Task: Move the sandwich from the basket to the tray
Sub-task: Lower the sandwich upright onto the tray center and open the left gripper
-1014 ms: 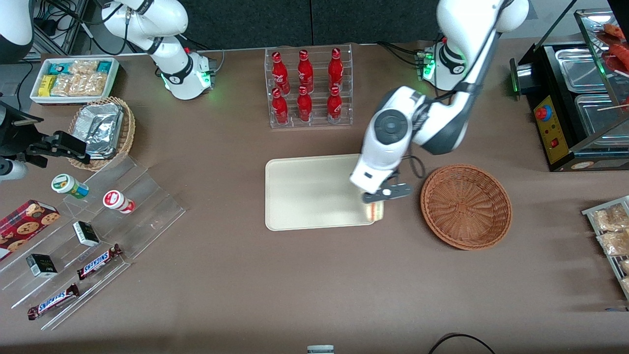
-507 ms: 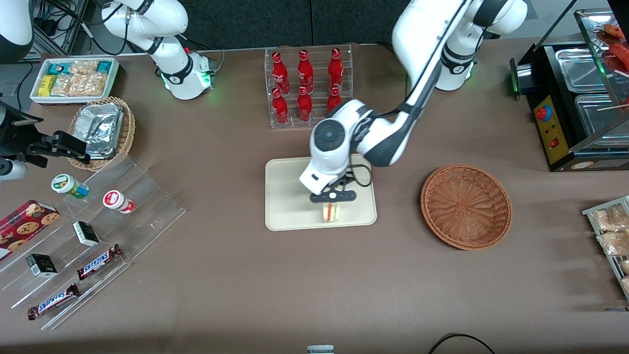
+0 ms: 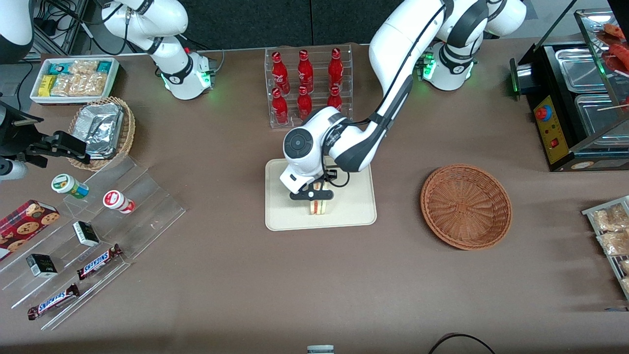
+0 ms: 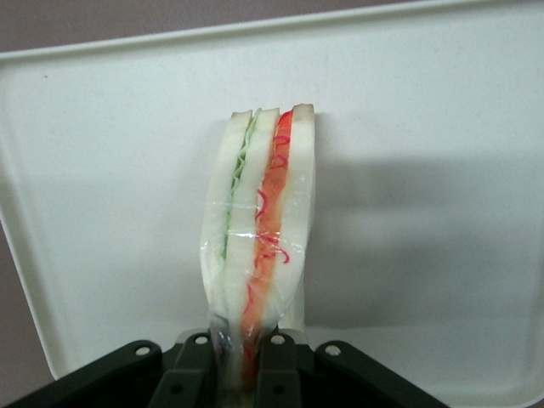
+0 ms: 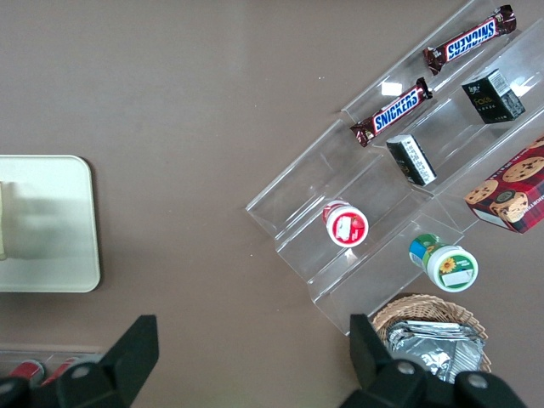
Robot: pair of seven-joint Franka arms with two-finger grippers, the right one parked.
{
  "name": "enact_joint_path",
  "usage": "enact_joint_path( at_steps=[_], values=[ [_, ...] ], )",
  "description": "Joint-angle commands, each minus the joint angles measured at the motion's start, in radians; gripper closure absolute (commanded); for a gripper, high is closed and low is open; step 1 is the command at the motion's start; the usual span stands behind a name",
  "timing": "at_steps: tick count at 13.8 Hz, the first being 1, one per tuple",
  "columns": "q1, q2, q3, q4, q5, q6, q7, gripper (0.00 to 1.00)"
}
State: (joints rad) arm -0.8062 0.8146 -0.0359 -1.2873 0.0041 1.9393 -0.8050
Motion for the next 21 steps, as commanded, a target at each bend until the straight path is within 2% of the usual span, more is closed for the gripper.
enact_joint_path(
  at_steps=[1,5,6,7,8,17,21],
  values=[
    [-0.024,0.026,0.014,0.040,-0.003,-0.033,-0.028,1.00],
    [-0.025,0.028,0.016,0.014,-0.007,-0.031,-0.034,1.00],
    [-0.022,0.028,0.014,0.016,-0.009,-0.029,-0.033,0.80],
    [-0.021,0.028,0.014,0.016,-0.009,-0.028,-0.036,0.19],
    [-0.024,0.028,0.016,0.014,-0.007,-0.028,-0.037,0.00],
    [-0.015,-0.041,0.022,0.013,0.008,-0.048,-0.131,0.00],
    [0.097,-0.119,0.019,0.006,-0.009,-0.120,-0.112,0.00]
  ],
)
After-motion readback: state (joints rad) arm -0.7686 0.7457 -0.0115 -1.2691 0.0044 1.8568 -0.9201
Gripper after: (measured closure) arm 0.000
